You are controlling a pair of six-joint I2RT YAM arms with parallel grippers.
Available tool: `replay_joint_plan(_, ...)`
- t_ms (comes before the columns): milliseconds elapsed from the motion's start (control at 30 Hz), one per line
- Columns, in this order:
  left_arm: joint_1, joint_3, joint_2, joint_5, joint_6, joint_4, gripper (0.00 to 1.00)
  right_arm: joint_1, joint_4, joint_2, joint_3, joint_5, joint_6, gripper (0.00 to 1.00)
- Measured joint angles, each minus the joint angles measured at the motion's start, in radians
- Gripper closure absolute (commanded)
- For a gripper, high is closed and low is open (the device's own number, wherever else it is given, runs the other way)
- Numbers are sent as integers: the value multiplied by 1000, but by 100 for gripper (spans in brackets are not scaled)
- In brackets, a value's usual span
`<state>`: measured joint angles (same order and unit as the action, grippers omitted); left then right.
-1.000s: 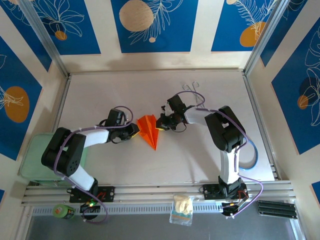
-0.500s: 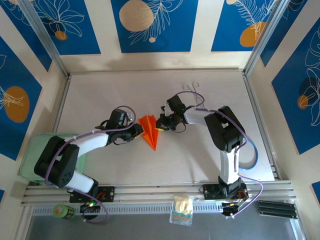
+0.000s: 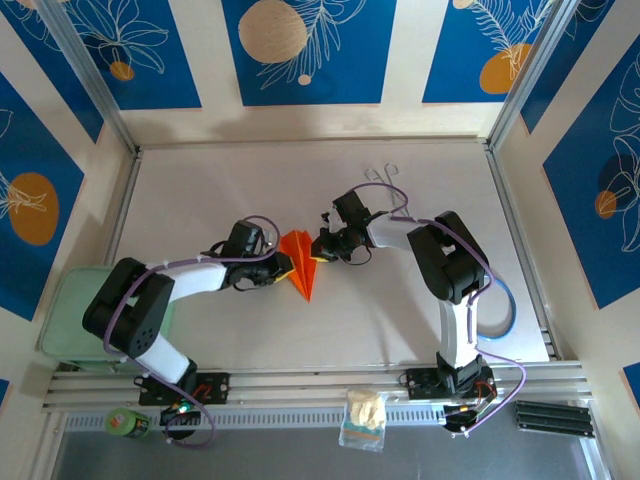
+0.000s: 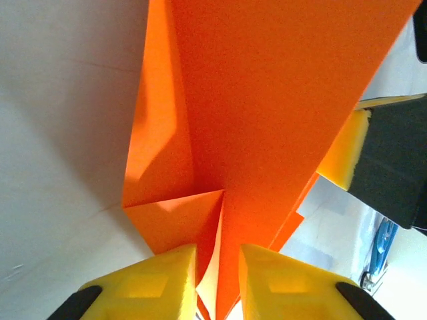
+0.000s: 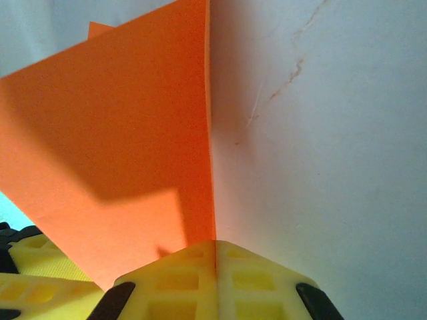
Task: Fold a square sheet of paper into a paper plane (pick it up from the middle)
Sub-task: Turn over a paper plane at the center of the table.
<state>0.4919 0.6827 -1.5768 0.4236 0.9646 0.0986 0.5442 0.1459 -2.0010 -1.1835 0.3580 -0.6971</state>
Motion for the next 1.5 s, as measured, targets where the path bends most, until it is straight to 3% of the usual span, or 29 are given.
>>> replay_joint_plan(500,60,60,-56,27,-3,5,69,13,3,0,0,0,-11,98)
replay_joint_plan(1033,128,155,-76,-60,-87,-168,61,46,130,6,-77,-45,-70,97)
replay_joint_plan(1267,135,173,-80,-85,-120,-213,51,49,159,11,-85,-48,-83,97)
replay_joint_plan(1500,138,184,-97,-90,-135,-227,54,49,165,11,-89,-51,-89,97)
